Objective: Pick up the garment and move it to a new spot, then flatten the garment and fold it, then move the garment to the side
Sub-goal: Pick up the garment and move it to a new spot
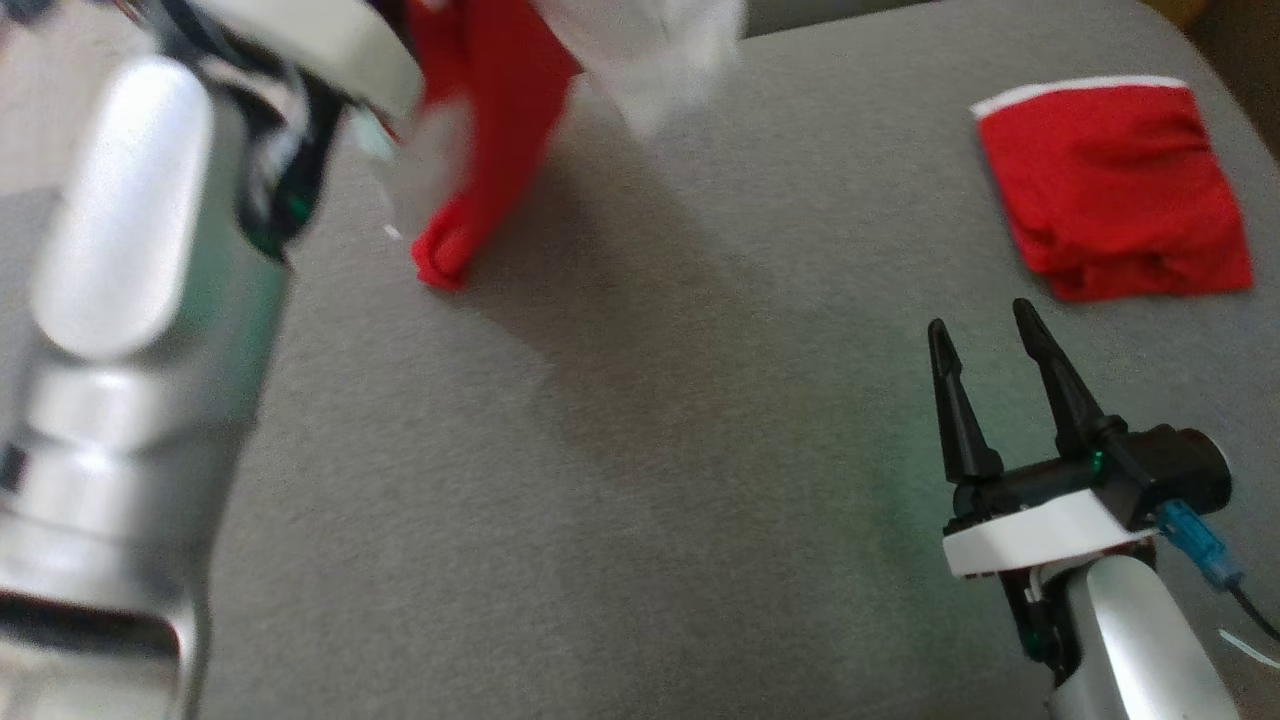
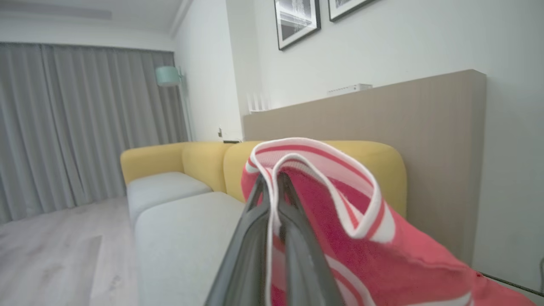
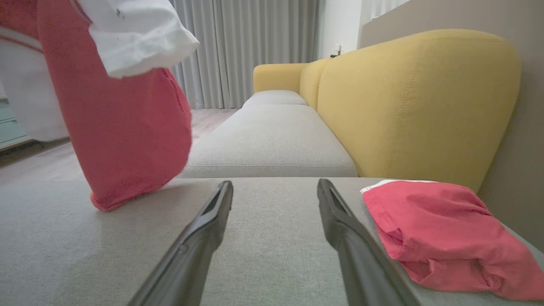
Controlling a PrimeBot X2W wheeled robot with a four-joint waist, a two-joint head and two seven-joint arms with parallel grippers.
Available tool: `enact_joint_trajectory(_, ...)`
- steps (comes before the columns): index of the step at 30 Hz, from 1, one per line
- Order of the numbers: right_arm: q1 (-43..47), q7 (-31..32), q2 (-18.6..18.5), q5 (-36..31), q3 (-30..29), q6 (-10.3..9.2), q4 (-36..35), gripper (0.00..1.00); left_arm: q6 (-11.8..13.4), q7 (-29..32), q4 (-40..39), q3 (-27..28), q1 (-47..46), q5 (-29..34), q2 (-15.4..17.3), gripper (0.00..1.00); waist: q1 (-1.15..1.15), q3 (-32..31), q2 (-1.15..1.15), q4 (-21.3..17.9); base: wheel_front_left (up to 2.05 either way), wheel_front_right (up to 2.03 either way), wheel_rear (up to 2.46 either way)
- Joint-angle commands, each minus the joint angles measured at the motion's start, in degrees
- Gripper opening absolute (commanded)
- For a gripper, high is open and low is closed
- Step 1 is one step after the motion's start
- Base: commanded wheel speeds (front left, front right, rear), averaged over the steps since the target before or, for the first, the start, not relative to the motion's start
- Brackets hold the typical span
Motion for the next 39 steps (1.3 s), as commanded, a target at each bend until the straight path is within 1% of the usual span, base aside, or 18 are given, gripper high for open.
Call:
enact_joint_trajectory(1,-1.5,0.0,0.7,0.7,1.3,-0.04,-1.7,1.00,0.1,-0.1,-2.4,0.1,2.5,0.2,1.7,0.00,0.01,0.8,0.00,-2.7,0.00,0.00,0.00)
enact_joint_trajectory(4,-1.7,0.0,1.2,0.9,1.3,-0.04,-1.7,1.00,0.6,-2.1,-2.6,-1.9,9.3,0.2,0.3,0.00,0.01,2.5,0.00,-3.8,0.00,0.00,0.00)
enact_joint_trajectory(6,-1.6,0.0,1.5,1.0,1.5,-0.04,-1.7,1.00,0.9,-4.6,-1.0,-4.1,14.2,1.2,-0.6,0.00,0.01,3.6,0.00,-4.0,0.00,0.00,0.00)
enact_joint_trajectory(8,-1.7,0.0,1.7,1.2,1.5,-0.04,-1.6,1.00,1.5,-8.0,1.8,-6.2,18.7,2.5,-1.8,0.00,0.01,4.5,0.00,-3.8,0.00,0.00,0.00)
enact_joint_trajectory(10,-1.7,0.0,1.9,1.4,1.7,-0.04,-1.4,1.00,2.1,-12.7,5.3,-7.8,22.3,3.8,-3.1,0.00,0.01,4.9,0.00,-3.5,0.00,0.00,0.00)
enact_joint_trajectory(11,-1.6,0.0,2.0,1.4,1.8,-0.04,-1.4,1.00,2.3,-15.1,7.1,-8.6,23.7,4.5,-3.6,0.38,0.01,4.8,0.00,-3.2,0.00,0.00,0.00)
enact_joint_trajectory(12,-1.5,0.0,2.1,1.4,1.8,-0.04,-1.3,1.00,2.8,-17.0,8.8,-8.6,25.1,4.4,-4.6,1.00,0.01,4.6,0.00,-2.8,0.00,0.00,0.00)
enact_joint_trajectory(15,-0.3,0.0,2.2,1.4,1.5,-0.04,-0.8,1.00,4.6,-19.7,11.2,-7.4,28.8,4.4,-6.6,1.00,0.01,3.2,0.00,-1.1,0.00,0.00,0.00)
enact_joint_trajectory(17,0.8,0.0,2.2,1.3,1.1,-0.04,-0.4,1.00,6.5,-19.9,8.0,-4.5,31.6,4.7,-7.5,1.00,0.01,1.8,0.00,0.4,0.00,0.00,0.00)
enact_joint_trajectory(18,0.8,0.0,2.2,1.3,1.1,-0.04,-0.4,1.00,6.5,-19.9,8.0,-4.5,31.6,4.7,-7.5,1.00,0.01,1.8,0.00,0.4,0.00,0.00,0.00)
enact_joint_trajectory(19,1.9,0.0,2.2,1.0,0.9,-0.04,-0.2,1.00,8.4,-19.9,2.8,-1.5,36.0,6.5,-7.8,1.00,0.01,0.4,0.00,2.0,0.00,0.00,0.00)
enact_joint_trajectory(20,1.9,0.0,2.2,1.0,0.9,-0.04,-0.2,1.00,8.4,-19.9,2.8,-1.5,36.0,6.5,-7.8,1.00,0.01,0.4,0.00,2.0,0.00,0.00,0.00)
enact_joint_trajectory(24,4.5,0.0,2.3,0.7,0.1,-0.04,0.6,1.00,10.5,-20.0,-6.0,3.9,46.8,9.8,-8.6,1.00,0.01,-3.4,0.00,5.5,0.00,0.00,0.00)
enact_joint_trajectory(29,8.1,0.0,2.4,0.0,-0.5,-0.04,1.7,1.00,11.5,-20.0,-14.4,8.7,57.2,13.0,-9.7,1.00,0.01,-7.7,0.00,9.8,0.00,0.00,0.00)
enact_joint_trajectory(33,9.8,0.0,2.5,0.0,-0.6,-0.04,2.3,1.00,11.7,-20.0,-19.3,11.1,62.7,14.1,-10.2,1.00,0.01,-9.7,0.00,11.9,0.00,0.00,0.00)
enact_joint_trajectory(36,10.9,0.0,2.5,-0.5,-0.7,-0.04,2.3,1.00,11.9,-20.0,-21.0,11.3,65.1,15.5,-10.3,1.00,0.01,-10.6,0.00,13.0,0.00,0.00,0.00)
enact_joint_trajectory(39,11.8,0.0,2.5,-1.1,-0.6,-0.04,2.0,1.00,12.5,-20.0,-22.3,10.7,66.3,15.4,-10.4,1.00,0.01,-11.0,0.00,13.5,0.00,0.00,0.00)
